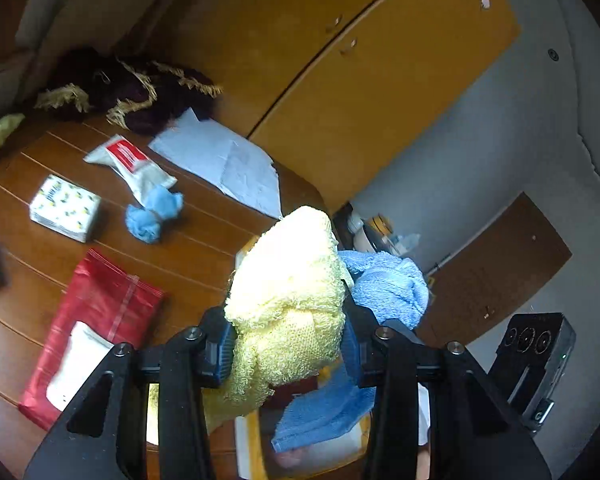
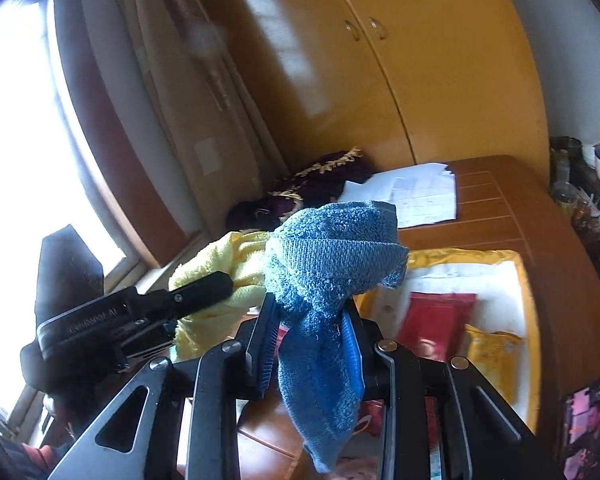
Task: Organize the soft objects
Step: 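Lower both towels into the white box and open both grippers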
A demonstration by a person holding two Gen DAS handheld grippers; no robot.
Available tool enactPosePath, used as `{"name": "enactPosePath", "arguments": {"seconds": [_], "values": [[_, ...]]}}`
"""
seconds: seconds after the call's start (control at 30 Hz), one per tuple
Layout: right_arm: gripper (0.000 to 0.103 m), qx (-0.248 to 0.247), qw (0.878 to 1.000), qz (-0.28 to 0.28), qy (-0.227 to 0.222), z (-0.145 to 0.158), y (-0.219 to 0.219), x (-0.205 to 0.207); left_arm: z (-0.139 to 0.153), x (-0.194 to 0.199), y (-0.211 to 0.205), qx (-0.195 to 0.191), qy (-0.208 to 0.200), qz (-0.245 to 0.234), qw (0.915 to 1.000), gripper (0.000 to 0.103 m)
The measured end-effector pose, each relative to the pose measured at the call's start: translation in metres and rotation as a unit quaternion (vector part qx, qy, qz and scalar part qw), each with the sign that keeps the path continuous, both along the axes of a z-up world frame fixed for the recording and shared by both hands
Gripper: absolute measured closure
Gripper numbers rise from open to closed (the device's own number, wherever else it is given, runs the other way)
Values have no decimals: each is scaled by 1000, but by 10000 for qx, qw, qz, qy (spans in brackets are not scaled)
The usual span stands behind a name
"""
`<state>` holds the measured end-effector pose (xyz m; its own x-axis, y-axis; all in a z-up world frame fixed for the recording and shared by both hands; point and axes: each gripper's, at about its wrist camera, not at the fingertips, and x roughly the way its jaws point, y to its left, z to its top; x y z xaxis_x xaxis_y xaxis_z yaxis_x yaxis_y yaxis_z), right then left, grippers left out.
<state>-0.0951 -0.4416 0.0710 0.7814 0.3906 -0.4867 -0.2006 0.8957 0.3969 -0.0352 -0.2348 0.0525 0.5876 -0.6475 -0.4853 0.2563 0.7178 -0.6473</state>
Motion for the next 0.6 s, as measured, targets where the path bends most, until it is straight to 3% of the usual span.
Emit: {"name": "enactPosePath", "arguments": {"seconds": [0.13,0.27,0.4,0.6], "values": [[72,36,9983,-444,364,-22,-42,10,-14,13,-47,124,144,-240,9995,62],[72,-229,9959,-666,576,-25,-63,28,-30,41,-76,68,648,-352,9973,62],[72,-678,9891,-750,1067,-33,-68,56,-50,71,-93,94,1167,-233,9928,62],[65,-930,9750,-765,1867,-79,-61,87,-72,81,-110,538,1380,-113,9889,60]]}}
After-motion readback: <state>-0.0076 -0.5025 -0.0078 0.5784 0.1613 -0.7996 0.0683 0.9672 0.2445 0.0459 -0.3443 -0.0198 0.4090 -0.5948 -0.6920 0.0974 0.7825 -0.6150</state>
